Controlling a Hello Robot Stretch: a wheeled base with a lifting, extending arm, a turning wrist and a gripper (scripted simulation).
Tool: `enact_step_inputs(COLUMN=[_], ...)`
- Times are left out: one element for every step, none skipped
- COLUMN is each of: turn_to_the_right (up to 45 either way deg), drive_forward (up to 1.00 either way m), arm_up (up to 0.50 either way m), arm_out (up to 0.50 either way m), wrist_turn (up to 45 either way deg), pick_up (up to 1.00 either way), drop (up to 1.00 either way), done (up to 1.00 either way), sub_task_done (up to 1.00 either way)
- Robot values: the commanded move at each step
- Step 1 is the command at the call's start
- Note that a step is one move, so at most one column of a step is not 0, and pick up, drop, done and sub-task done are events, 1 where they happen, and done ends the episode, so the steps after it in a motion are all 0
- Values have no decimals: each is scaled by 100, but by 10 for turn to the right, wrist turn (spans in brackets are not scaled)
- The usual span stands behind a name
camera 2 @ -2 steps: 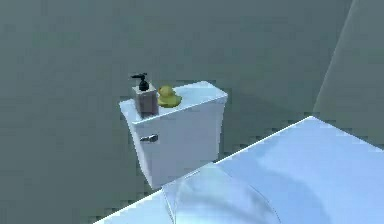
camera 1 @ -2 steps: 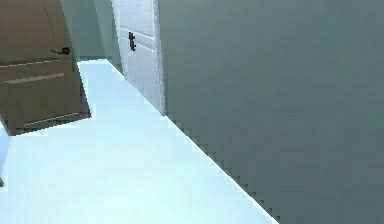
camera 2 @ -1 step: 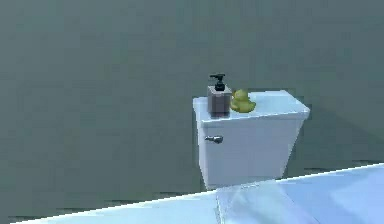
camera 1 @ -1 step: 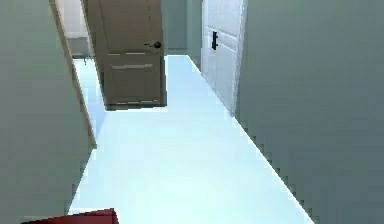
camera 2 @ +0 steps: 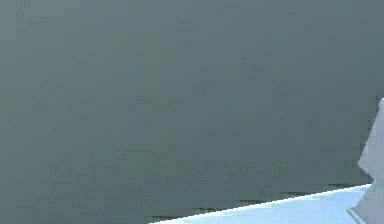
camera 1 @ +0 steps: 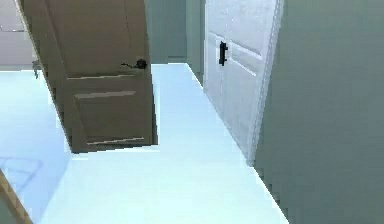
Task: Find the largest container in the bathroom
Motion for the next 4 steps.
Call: enact_step_inputs(turn_to_the_right=[0,0,-180,0], drive_forward=[100,70,0,5], arm_up=[0,0,0,0], arm_out=[0,0,0,0], wrist_turn=[0,0,0,0], pick_up=[0,0,0,0], drop=[0,0,0,0], done=[0,0,0,0], sub_task_done=[0,0,0,0])
